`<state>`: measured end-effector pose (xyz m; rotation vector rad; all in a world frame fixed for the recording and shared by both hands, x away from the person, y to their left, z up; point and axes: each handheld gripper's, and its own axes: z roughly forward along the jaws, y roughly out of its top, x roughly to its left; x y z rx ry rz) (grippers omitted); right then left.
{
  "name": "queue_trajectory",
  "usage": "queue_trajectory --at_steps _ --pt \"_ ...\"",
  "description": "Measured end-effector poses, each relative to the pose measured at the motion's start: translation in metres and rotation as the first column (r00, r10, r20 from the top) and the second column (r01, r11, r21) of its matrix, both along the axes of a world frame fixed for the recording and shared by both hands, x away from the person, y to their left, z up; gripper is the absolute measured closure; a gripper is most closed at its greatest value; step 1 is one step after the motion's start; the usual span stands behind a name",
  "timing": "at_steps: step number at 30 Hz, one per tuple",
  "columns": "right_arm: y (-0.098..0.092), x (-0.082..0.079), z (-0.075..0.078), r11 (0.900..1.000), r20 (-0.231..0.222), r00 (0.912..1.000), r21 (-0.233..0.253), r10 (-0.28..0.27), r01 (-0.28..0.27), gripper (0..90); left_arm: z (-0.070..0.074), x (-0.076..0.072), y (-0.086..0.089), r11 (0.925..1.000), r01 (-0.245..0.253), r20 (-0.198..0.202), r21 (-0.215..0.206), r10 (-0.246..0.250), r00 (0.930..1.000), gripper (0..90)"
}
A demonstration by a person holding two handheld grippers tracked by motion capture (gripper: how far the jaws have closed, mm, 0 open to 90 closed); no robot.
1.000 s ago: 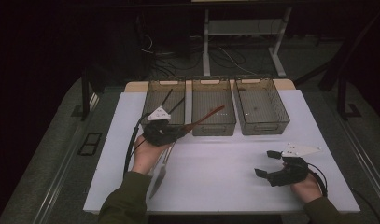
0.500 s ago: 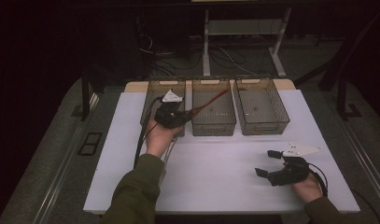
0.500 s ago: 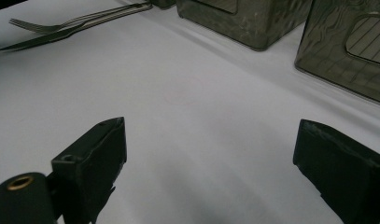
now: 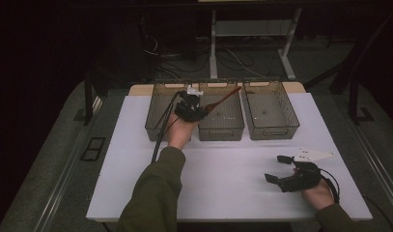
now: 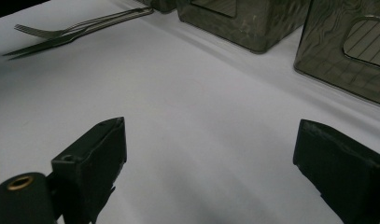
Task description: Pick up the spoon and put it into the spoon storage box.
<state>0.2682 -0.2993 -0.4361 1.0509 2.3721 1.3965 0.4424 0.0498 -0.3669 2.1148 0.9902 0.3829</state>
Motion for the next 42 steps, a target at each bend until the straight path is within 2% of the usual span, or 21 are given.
queue_trajectory --at_steps 6,9,11,16,17,19,21,22,24,28,33,42 --pt "-0.001 0.0 0.0 1.0 -0.001 1.0 0.004 0.0 0.0 9.0 -0.01 0.006 -0.006 0.9987 -0.037 -0.029 0.033 0.038 0.9988 78.7" --pt "-0.001 0.0 0.001 1.0 0.0 1.0 0.005 0.0 0.0 9.0 -0.014 0.006 -0.009 0.998 -0.041 -0.043 0.048 0.043 0.9982 78.8" --pt "-0.001 0.0 0.001 1.0 0.001 1.0 0.005 0.001 -0.001 9.0 -0.015 0.006 -0.01 0.9983 -0.041 -0.047 0.04 0.043 0.9979 78.7" --pt "-0.002 0.0 0.001 1.0 0.002 1.0 0.005 0.0 0.0 9.0 -0.016 0.006 -0.013 0.9972 -0.046 -0.046 0.059 0.049 0.9977 78.2" --pt "-0.002 0.0 0.001 1.0 0.002 1.0 0.005 0.0 0.0 9.0 -0.017 0.006 -0.013 0.998 -0.045 -0.051 0.046 0.047 0.9976 78.2" --pt "-0.002 0.0 0.001 1.0 0.002 1.0 0.005 0.001 -0.001 9.0 -0.017 0.006 -0.013 0.9965 -0.052 -0.049 0.066 0.055 0.9973 78.1" --pt "-0.002 0.0 0.001 1.0 0.003 1.0 0.004 -0.001 0.001 9.0 -0.018 0.006 -0.013 0.9977 -0.046 -0.056 0.05 0.049 0.9972 78.1" --pt "-0.002 0.0 0.001 1.0 0.004 1.0 0.005 -0.001 0.001 9.0 -0.017 0.006 -0.013 0.997 -0.053 -0.049 0.056 0.055 0.9973 77.6" --pt "-0.002 0.0 0.001 1.0 0.004 1.0 0.004 0.001 -0.001 9.0 -0.016 0.006 -0.014 0.9978 -0.055 -0.045 0.036 0.057 0.9974 73.0" --pt "-0.003 0.0 0.001 1.0 0.004 1.0 0.004 0.0 0.0 9.0 -0.014 0.005 -0.015 0.9981 -0.054 -0.037 0.03 0.055 0.9978 67.4" --pt "-0.003 0.0 0.002 1.0 0.005 1.0 0.004 0.0 -0.001 9.0 -0.01 0.004 -0.017 0.9995 -0.024 -0.039 0.019 0.025 0.9989 58.8" --pt "-0.003 -0.001 0.002 1.0 0.006 1.0 0.005 0.0 0.0 9.0 0.002 -0.006 -0.012 0.9973 0.073 -0.025 0.004 -0.073 0.997 48.0"
